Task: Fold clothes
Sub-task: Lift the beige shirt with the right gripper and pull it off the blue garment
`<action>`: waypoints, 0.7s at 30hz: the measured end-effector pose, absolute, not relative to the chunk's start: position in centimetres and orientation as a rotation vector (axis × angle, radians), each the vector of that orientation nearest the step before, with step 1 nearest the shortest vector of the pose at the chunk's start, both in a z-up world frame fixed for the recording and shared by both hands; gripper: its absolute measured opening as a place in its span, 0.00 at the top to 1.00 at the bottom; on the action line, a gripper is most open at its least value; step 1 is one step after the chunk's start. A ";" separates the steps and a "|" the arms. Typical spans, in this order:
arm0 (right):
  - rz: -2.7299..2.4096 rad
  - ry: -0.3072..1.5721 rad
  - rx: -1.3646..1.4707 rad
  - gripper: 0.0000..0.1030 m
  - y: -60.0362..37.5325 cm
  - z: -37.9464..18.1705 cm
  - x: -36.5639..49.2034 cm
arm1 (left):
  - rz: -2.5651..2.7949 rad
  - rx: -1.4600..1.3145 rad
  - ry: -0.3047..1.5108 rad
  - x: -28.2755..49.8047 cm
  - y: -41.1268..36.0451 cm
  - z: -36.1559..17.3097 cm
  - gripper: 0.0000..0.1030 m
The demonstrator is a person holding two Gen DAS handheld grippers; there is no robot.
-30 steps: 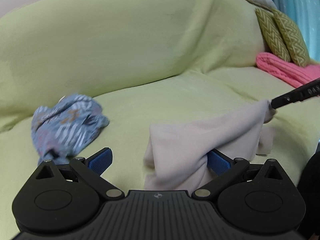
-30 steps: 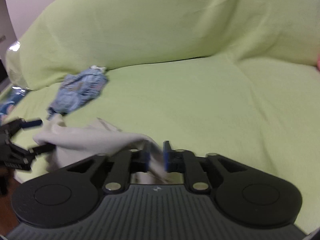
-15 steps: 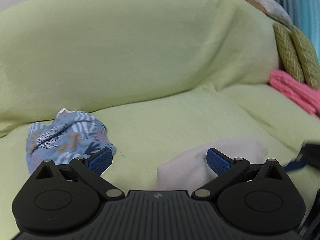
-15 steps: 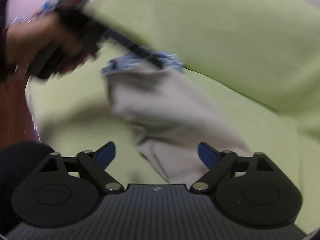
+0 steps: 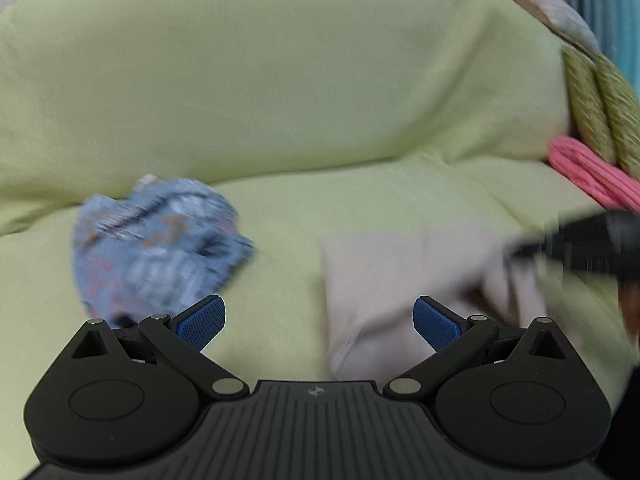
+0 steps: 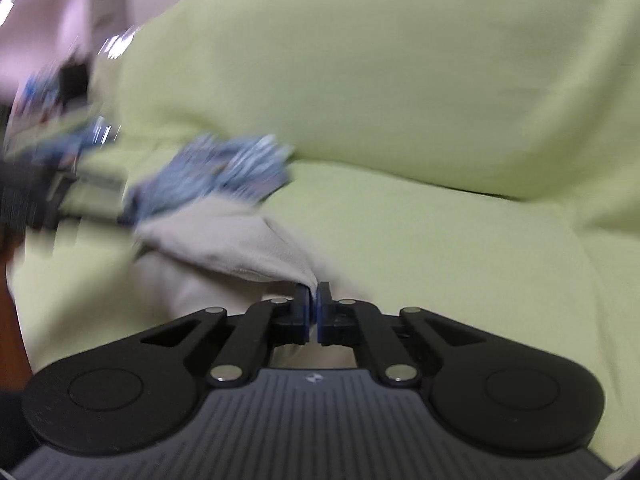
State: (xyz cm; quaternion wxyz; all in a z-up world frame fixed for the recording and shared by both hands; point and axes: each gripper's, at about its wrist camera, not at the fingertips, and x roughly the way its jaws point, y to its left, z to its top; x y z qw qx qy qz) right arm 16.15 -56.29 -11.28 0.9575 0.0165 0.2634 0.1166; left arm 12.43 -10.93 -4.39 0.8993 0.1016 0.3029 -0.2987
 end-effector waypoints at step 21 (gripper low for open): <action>0.034 0.415 0.081 0.99 -64.7 -5.0 13.7 | -0.734 0.297 0.539 7.5 -17.4 -3.4 0.01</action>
